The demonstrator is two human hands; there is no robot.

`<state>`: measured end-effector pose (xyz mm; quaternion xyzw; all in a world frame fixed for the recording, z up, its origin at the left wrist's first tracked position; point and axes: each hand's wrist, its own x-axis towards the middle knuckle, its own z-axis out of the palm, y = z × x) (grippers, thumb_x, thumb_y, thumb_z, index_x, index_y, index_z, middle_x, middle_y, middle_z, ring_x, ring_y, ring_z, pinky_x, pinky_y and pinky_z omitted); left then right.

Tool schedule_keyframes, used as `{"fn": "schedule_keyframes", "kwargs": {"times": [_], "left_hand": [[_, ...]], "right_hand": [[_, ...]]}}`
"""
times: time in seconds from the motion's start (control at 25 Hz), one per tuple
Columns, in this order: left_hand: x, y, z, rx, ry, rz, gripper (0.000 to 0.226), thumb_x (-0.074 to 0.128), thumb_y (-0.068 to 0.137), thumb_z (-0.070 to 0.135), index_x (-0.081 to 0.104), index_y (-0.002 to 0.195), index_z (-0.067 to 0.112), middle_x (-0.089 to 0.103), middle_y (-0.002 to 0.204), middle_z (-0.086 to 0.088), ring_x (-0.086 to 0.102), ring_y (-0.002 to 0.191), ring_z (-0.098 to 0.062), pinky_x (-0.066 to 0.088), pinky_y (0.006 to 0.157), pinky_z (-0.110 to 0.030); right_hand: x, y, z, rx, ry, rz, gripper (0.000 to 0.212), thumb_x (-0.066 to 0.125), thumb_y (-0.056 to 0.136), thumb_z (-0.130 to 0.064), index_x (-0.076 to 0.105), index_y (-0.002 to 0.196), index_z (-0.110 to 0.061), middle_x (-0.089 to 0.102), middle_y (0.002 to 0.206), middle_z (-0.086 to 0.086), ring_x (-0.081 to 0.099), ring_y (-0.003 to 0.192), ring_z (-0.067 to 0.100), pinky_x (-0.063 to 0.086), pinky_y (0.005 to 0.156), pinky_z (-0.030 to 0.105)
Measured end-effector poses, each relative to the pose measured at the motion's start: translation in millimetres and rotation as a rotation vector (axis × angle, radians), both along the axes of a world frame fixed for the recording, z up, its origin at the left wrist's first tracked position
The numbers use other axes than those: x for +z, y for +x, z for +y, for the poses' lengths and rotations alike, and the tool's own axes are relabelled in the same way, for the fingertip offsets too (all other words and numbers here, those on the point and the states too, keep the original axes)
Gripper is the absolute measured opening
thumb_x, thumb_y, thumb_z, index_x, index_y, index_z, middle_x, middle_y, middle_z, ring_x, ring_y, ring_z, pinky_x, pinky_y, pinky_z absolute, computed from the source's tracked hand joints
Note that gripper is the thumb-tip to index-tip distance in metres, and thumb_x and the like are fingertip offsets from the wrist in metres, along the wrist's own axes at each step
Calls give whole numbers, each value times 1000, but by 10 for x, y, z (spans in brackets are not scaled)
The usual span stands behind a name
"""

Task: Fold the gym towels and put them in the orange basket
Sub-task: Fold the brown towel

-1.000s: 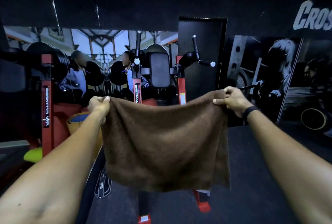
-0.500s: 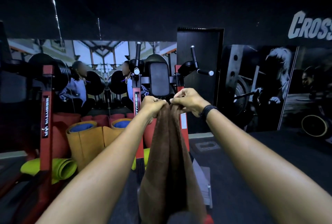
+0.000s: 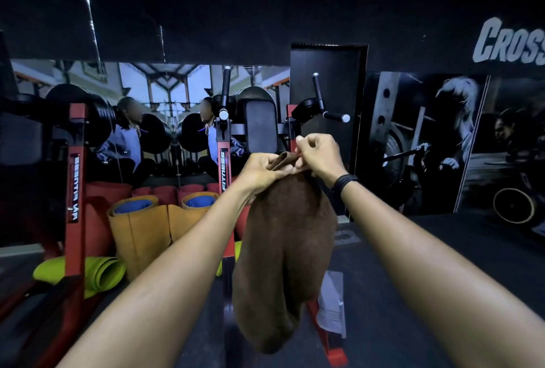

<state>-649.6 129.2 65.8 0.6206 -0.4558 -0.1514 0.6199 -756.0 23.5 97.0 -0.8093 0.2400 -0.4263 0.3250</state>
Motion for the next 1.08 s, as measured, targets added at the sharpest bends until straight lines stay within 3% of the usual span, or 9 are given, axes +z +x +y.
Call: {"fn": "schedule_keyframes", "kwargs": {"times": [0.08,0.2,0.28,0.4,0.52,0.64,0.84,0.96,1.08], "left_hand": [[19,51,8,48,-17,71,20,66,88,6,69,107,0,68,88,-11,63,79,-18,53,74,-27],[5,162,41,77,-44,134,22,65,88,5,67,109,0,69,93,-11,63,88,-22,52,85,-35],[-5,175,48,64,-68,151,22,64,89,4,66,110,1,69,91,-8,64,85,-19,53,80,-30],[6,164,77,7,-90,146,23,60,91,3,64,114,1,69,94,-6,64,85,-15,53,78,-24],[72,166,118,-44,-83,119,21,56,93,4,64,113,3,69,93,-3,65,83,-10,54,75,-21],[139,256,168,-3,-113,116,16,56,94,5,66,105,10,68,90,-1,64,82,-10,52,73,-22],[77,434,278,88,-72,28,17,56,94,6,67,106,11,67,86,1,62,77,-8,50,68,-18],[-38,618,350,253,-67,18,17,58,94,7,68,107,12,65,84,5,59,80,-10,46,70,-19],[-122,804,428,394,-78,67,11,62,92,10,69,97,17,66,84,3,60,84,-16,46,73,-27]], "right_hand": [[-47,-59,-135,-76,-171,-8,43,53,92,-45,60,61,-16,63,60,-4,52,54,14,36,49,26],[-193,-218,-221,422,139,252,47,42,100,-47,66,74,-16,72,74,1,46,47,9,33,46,20],[-331,-262,-228,485,200,440,50,37,99,-53,66,90,-13,74,92,4,42,46,10,36,44,21],[-532,-206,-252,488,94,346,36,58,91,-47,61,113,-19,67,106,-3,51,55,5,45,52,23],[-559,-167,-247,641,172,271,44,78,80,-22,59,119,-16,69,108,-2,69,85,6,55,73,24],[-536,-142,-202,628,162,522,28,84,73,-17,72,97,-12,74,96,1,70,92,17,56,80,28],[-585,-44,-332,506,-123,1075,46,90,61,-33,73,102,-18,74,100,-4,67,100,17,52,95,32],[-488,-89,-521,241,-277,927,42,88,58,-48,75,86,-18,70,88,-1,66,86,19,54,78,30],[-449,-147,-575,279,-70,529,23,83,73,-30,64,71,-18,62,74,-2,60,70,14,52,57,26]]}}
